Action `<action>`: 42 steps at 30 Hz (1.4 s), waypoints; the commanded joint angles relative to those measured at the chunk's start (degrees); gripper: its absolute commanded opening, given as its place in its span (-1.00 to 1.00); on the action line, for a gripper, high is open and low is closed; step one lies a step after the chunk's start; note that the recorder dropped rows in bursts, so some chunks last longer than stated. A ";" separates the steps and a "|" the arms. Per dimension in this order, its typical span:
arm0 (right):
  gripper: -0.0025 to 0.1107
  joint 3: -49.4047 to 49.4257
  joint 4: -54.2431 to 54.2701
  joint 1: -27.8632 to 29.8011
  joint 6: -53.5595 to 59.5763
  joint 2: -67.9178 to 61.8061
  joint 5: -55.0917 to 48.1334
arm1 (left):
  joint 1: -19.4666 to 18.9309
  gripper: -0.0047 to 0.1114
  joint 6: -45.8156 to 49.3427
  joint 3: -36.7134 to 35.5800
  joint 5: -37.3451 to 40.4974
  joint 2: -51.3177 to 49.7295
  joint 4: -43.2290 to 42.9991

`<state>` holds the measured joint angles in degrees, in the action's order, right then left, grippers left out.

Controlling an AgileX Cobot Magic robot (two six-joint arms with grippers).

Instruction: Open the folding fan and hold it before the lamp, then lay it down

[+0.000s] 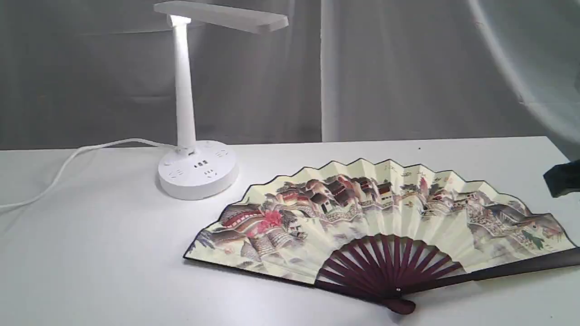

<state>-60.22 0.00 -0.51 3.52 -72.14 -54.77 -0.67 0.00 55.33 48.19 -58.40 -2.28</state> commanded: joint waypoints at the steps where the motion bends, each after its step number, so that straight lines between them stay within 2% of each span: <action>1: -0.96 0.16 -1.29 -0.15 -0.83 3.68 -0.39 | 0.28 -0.92 0.00 0.25 0.78 3.50 -1.25; 7: -0.96 0.43 -2.00 -0.15 -1.21 9.92 -0.69 | 0.28 -0.92 0.00 0.25 4.29 9.09 -1.78; 15: -0.96 0.43 -2.61 -0.15 -2.17 20.11 -0.78 | 0.28 -0.92 0.00 0.17 2.79 18.78 -1.78; 26: -0.96 0.43 -5.89 -0.15 -3.52 36.52 -4.01 | 0.28 -0.92 0.00 0.17 4.56 34.17 -3.02; 38: -0.96 0.43 -6.44 -0.15 -3.52 49.25 -5.60 | 0.28 -0.92 0.00 0.17 1.77 48.14 -3.02; 42: -0.96 0.43 -8.46 -0.15 -3.52 53.85 -6.92 | 0.28 -0.92 0.00 0.17 3.68 51.97 -6.13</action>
<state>-60.14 -6.83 -0.51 0.00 -19.88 -61.04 -0.67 0.00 55.46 51.02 -8.02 -6.80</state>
